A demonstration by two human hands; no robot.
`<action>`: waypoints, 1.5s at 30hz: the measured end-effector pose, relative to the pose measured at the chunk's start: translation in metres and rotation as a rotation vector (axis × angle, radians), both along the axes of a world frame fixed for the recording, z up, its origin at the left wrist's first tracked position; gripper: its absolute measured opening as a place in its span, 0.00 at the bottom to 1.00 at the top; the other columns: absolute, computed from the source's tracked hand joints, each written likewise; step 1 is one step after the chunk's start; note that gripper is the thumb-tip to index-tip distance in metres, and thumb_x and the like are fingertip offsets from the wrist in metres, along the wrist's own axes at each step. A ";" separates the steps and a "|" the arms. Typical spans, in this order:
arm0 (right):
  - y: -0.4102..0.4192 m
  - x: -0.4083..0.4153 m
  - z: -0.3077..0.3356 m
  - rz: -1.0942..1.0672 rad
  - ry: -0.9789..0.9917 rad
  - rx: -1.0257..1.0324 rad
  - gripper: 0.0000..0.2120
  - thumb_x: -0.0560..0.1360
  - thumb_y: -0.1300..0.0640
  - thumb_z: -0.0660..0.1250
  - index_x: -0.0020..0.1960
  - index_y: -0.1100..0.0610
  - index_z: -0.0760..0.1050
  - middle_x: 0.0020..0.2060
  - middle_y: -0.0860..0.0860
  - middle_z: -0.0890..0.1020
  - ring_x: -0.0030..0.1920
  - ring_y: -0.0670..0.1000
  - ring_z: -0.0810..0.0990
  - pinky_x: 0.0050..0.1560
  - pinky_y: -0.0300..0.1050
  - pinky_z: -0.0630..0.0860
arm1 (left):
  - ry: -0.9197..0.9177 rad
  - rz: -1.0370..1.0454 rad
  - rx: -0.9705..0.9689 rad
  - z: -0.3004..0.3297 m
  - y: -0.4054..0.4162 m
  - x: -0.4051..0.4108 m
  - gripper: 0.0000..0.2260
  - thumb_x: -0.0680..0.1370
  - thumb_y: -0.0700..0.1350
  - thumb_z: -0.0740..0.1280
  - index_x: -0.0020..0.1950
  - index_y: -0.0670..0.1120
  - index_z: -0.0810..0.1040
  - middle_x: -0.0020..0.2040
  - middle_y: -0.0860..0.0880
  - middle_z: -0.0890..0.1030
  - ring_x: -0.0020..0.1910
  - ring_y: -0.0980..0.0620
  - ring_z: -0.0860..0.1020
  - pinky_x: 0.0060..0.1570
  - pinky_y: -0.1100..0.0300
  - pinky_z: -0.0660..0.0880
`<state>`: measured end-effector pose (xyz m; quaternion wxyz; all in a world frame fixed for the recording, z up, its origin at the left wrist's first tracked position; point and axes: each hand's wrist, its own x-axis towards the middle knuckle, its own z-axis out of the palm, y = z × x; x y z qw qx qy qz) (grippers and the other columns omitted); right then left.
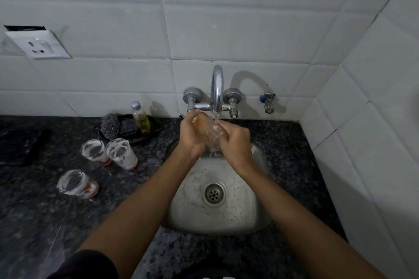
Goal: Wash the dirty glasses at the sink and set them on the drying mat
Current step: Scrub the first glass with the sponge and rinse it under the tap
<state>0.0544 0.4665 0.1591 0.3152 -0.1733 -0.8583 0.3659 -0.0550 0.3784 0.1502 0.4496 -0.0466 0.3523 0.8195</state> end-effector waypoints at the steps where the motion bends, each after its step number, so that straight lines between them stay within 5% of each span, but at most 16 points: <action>1: -0.001 0.001 0.000 0.017 -0.001 0.003 0.09 0.83 0.60 0.68 0.44 0.55 0.82 0.33 0.43 0.80 0.31 0.39 0.75 0.34 0.35 0.70 | 0.013 -0.051 0.000 0.003 0.000 0.002 0.20 0.83 0.59 0.65 0.44 0.44 0.83 0.44 0.45 0.82 0.42 0.47 0.83 0.49 0.51 0.79; 5: 0.003 0.010 -0.006 0.089 -0.015 0.410 0.15 0.80 0.63 0.72 0.67 0.61 0.81 0.52 0.56 0.87 0.46 0.50 0.86 0.48 0.42 0.84 | 0.151 -0.215 -0.169 0.008 0.002 0.007 0.21 0.84 0.61 0.63 0.43 0.47 0.85 0.41 0.47 0.84 0.41 0.48 0.83 0.48 0.50 0.77; 7: 0.002 0.012 -0.004 0.103 0.027 0.361 0.15 0.80 0.64 0.71 0.66 0.62 0.82 0.55 0.57 0.87 0.52 0.51 0.86 0.53 0.40 0.83 | 0.153 -0.145 -0.194 0.005 0.003 0.005 0.16 0.83 0.53 0.67 0.41 0.47 0.85 0.39 0.47 0.82 0.39 0.49 0.82 0.45 0.52 0.77; 9: -0.002 0.009 0.001 0.027 0.020 0.144 0.08 0.80 0.63 0.70 0.57 0.59 0.86 0.46 0.53 0.88 0.43 0.45 0.84 0.44 0.34 0.79 | 0.108 -0.071 -0.116 0.001 0.003 0.003 0.12 0.81 0.48 0.68 0.41 0.45 0.84 0.41 0.46 0.81 0.39 0.48 0.81 0.46 0.52 0.76; 12: 0.001 0.004 0.001 -0.023 -0.170 -0.112 0.08 0.80 0.58 0.71 0.42 0.55 0.83 0.30 0.49 0.82 0.29 0.44 0.75 0.32 0.42 0.72 | 0.053 0.010 -0.036 -0.002 0.004 0.005 0.10 0.78 0.46 0.68 0.37 0.47 0.81 0.40 0.47 0.79 0.39 0.49 0.78 0.49 0.51 0.75; 14: 0.007 0.006 0.002 0.084 -0.293 -0.414 0.03 0.79 0.56 0.72 0.51 0.52 0.85 0.38 0.50 0.86 0.37 0.45 0.82 0.39 0.48 0.80 | 0.053 0.049 -0.027 -0.006 0.001 0.004 0.07 0.78 0.45 0.69 0.40 0.47 0.81 0.40 0.47 0.78 0.41 0.49 0.78 0.51 0.49 0.75; 17: 0.020 0.017 0.008 0.409 -0.313 -1.109 0.23 0.80 0.58 0.72 0.73 0.53 0.74 0.63 0.57 0.84 0.61 0.54 0.84 0.64 0.56 0.81 | 0.082 0.053 0.046 -0.011 -0.005 -0.002 0.05 0.77 0.47 0.73 0.47 0.47 0.79 0.43 0.46 0.77 0.43 0.47 0.77 0.51 0.48 0.76; 19: 0.021 0.022 0.012 0.500 -0.324 -1.263 0.25 0.81 0.52 0.72 0.76 0.54 0.71 0.68 0.58 0.81 0.65 0.57 0.82 0.65 0.57 0.80 | 0.174 0.059 0.045 -0.009 -0.005 -0.003 0.08 0.76 0.46 0.76 0.49 0.47 0.78 0.44 0.46 0.75 0.43 0.47 0.75 0.49 0.50 0.74; 23: 0.015 0.023 0.003 0.324 -0.285 -1.133 0.26 0.78 0.47 0.75 0.72 0.54 0.74 0.65 0.56 0.82 0.61 0.58 0.85 0.58 0.55 0.84 | 0.476 0.083 -0.222 -0.003 -0.003 0.007 0.20 0.79 0.48 0.75 0.67 0.41 0.76 0.55 0.46 0.83 0.49 0.49 0.84 0.51 0.53 0.80; 27: 0.020 0.028 0.003 0.228 -0.282 -1.032 0.24 0.76 0.47 0.77 0.68 0.53 0.78 0.60 0.56 0.84 0.54 0.55 0.87 0.50 0.50 0.85 | 1.614 -0.015 -0.510 -0.002 -0.036 0.003 0.20 0.86 0.49 0.63 0.76 0.43 0.72 0.76 0.42 0.73 0.74 0.52 0.72 0.75 0.61 0.68; 31: 0.024 0.029 0.007 0.206 -0.292 -1.034 0.19 0.78 0.48 0.76 0.63 0.57 0.81 0.53 0.59 0.87 0.43 0.53 0.86 0.45 0.48 0.84 | 2.196 -0.308 -0.498 -0.015 -0.050 -0.023 0.31 0.85 0.55 0.62 0.82 0.36 0.63 0.81 0.35 0.64 0.82 0.39 0.62 0.82 0.45 0.59; 35: 0.022 0.031 0.014 0.191 -0.344 -0.667 0.17 0.75 0.48 0.77 0.61 0.54 0.80 0.48 0.53 0.87 0.42 0.48 0.87 0.42 0.46 0.85 | 2.333 -0.232 -0.490 -0.020 -0.042 -0.025 0.30 0.83 0.45 0.66 0.80 0.33 0.62 0.78 0.32 0.67 0.79 0.33 0.65 0.81 0.41 0.60; 38: 0.022 0.033 0.011 0.163 -0.337 -0.272 0.30 0.68 0.40 0.79 0.66 0.51 0.79 0.49 0.45 0.87 0.47 0.42 0.86 0.48 0.41 0.83 | 2.285 -0.187 -0.470 -0.016 -0.034 -0.016 0.25 0.81 0.39 0.67 0.77 0.32 0.66 0.72 0.33 0.72 0.73 0.33 0.70 0.75 0.38 0.67; 40: 0.021 0.034 0.010 0.136 -0.273 -0.329 0.32 0.68 0.40 0.81 0.67 0.52 0.78 0.51 0.46 0.87 0.50 0.43 0.86 0.51 0.40 0.83 | 2.255 -0.166 -0.488 -0.012 -0.033 -0.015 0.27 0.80 0.39 0.72 0.75 0.33 0.68 0.71 0.34 0.72 0.72 0.34 0.71 0.74 0.39 0.68; 43: 0.021 0.031 0.015 0.155 -0.262 -0.757 0.23 0.72 0.45 0.80 0.62 0.55 0.80 0.52 0.53 0.88 0.51 0.51 0.88 0.52 0.48 0.86 | 2.261 -0.129 -0.523 -0.013 -0.032 -0.014 0.29 0.79 0.42 0.73 0.76 0.33 0.67 0.71 0.33 0.72 0.72 0.33 0.71 0.75 0.37 0.67; 45: 0.020 0.031 0.017 0.154 -0.275 -0.593 0.21 0.72 0.46 0.80 0.60 0.55 0.81 0.50 0.52 0.88 0.49 0.51 0.88 0.53 0.50 0.86 | 2.254 -0.146 -0.480 -0.014 -0.032 -0.010 0.30 0.80 0.41 0.73 0.76 0.32 0.65 0.71 0.32 0.72 0.72 0.32 0.71 0.75 0.37 0.67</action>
